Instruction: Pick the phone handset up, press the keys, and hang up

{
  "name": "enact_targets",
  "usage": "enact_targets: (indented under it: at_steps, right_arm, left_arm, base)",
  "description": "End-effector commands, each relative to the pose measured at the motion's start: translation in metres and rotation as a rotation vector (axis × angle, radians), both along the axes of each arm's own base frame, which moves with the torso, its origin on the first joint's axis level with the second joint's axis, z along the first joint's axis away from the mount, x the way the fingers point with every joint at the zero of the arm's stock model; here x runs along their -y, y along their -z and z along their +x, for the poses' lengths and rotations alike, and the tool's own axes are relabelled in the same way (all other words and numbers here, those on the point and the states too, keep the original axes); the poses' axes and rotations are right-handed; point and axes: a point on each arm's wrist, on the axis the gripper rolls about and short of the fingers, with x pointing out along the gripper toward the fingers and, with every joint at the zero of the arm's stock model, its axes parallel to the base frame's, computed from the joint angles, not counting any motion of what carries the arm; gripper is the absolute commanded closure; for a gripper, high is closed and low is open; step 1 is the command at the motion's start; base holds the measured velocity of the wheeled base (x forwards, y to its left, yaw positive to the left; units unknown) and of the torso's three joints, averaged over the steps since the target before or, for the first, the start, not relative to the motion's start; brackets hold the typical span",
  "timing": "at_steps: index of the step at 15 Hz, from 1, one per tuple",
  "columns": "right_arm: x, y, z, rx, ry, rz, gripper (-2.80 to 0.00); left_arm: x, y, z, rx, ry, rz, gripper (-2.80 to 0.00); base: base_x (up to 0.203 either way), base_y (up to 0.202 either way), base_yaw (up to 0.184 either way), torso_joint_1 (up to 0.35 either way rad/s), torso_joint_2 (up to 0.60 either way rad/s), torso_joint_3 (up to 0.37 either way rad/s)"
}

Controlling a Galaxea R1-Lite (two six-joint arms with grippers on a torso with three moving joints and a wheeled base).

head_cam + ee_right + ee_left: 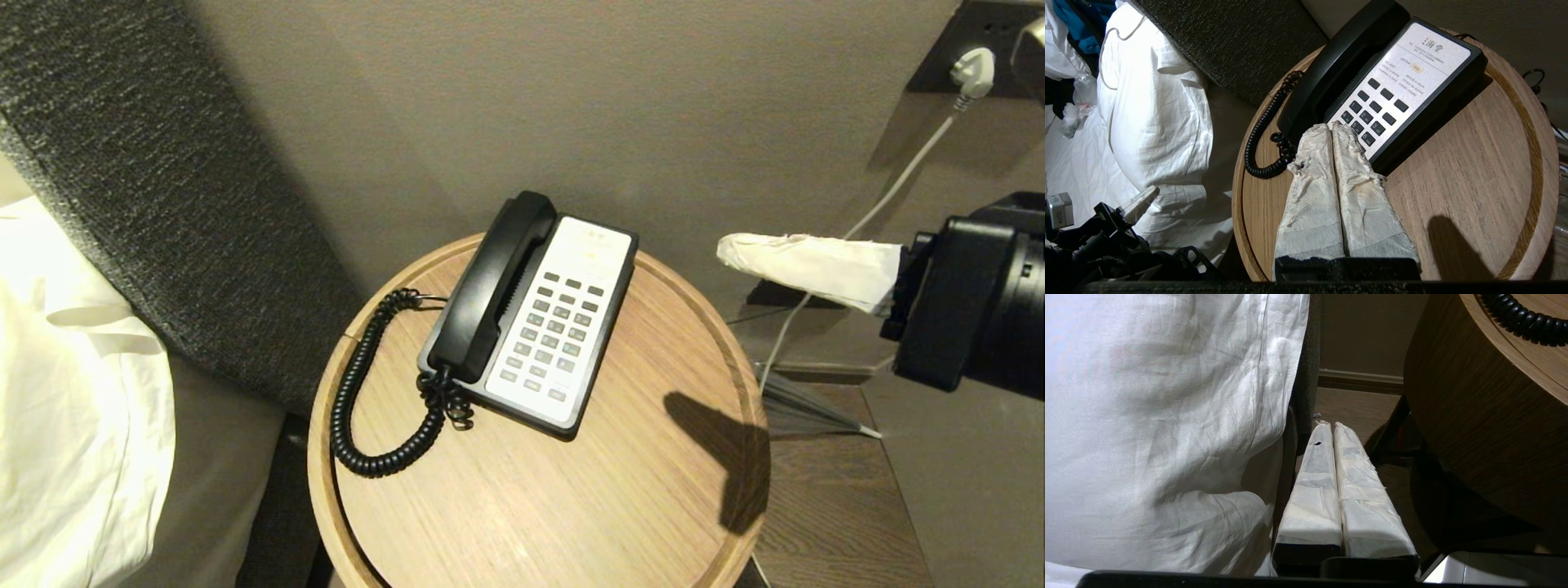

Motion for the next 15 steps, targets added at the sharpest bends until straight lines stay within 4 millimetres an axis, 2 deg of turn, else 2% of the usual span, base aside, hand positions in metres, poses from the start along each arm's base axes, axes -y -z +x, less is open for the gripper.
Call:
enact_targets:
  at_steps: [1,3,15]
  right_arm:
    - [0.002,0.000,-0.002,0.002,0.003,0.004,0.00]
    - [0.006,0.005,-0.005,-0.005,0.008,-0.005,0.00]
    - [0.029,0.015,-0.021,-0.002,0.033,-0.002,0.00]
  left_arm:
    - [0.000,0.000,0.000,0.002,0.000,0.000,0.00]
    - [0.000,0.006,0.001,-0.018,0.010,-0.002,0.00]
    - [0.001,0.006,0.002,-0.018,0.022,0.006,0.00]
  base:
    - [0.000,0.000,0.000,0.000,0.00,0.000]
    - [0.000,0.000,0.000,0.000,0.00,0.000]
    - [0.000,0.000,0.000,0.000,0.00,0.000]
